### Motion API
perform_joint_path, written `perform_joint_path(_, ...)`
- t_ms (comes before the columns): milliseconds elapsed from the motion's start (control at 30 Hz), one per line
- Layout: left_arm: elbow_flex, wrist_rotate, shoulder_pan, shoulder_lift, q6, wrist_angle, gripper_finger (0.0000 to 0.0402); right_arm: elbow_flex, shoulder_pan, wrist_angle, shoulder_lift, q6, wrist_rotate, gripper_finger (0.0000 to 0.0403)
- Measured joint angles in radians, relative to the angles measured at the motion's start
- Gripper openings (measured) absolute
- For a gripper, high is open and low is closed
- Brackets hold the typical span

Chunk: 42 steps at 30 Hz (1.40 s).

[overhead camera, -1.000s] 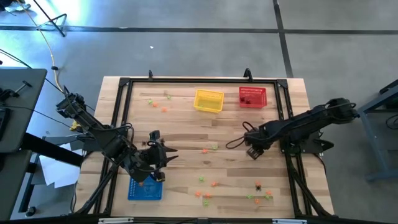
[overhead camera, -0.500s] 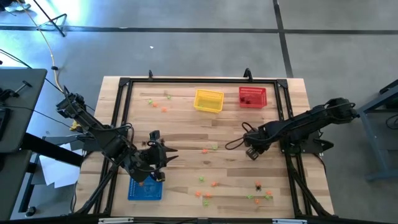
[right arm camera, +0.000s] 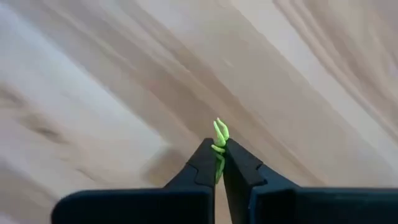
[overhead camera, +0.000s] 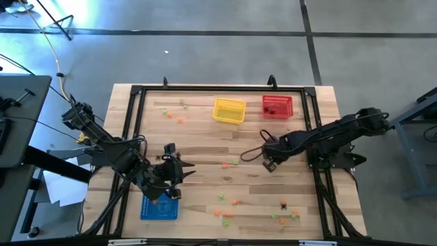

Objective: Sort Halloween decoration
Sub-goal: Put the green spider toy into the yellow bin

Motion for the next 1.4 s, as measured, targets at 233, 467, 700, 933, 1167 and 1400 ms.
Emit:
perform_joint_path(233, 0.0, 0.012, 0.0, 0.0, -0.015, -0.019, 0.0074, 0.187, -0.024, 0.093, -0.001, -0.143, 0.153, 0.0002)
perform_joint_path(467, 0.0, -0.114, 0.003, 0.0, -0.014, -0.017, 0.0074, 0.238, -0.188, 0.341, 0.004, -0.315, 0.164, 0.0001)
perform_joint_path(700, 0.001, -0.179, 0.003, -0.041, 0.039, -0.012, 0.0074, 0.23, -0.39, 0.489, 0.076, -0.413, 0.098, 0.0001)
perform_joint_path(933, 0.001, -0.19, 0.003, -0.076, 0.16, -0.011, 0.0074, 0.23, -0.503, 0.691, 0.211, -0.451, 0.012, 0.0001)
perform_joint_path(1167, 0.001, -0.191, 0.003, -0.079, 0.349, -0.013, 0.0074, 0.23, -0.566, 0.773, 0.299, -0.451, -0.016, 0.0001)
perform_joint_path(1400, 0.001, -0.179, 0.003, -0.079, 0.38, -0.012, 0.0074, 0.23, -0.586, 0.773, 0.307, -0.475, -0.046, 0.0001)
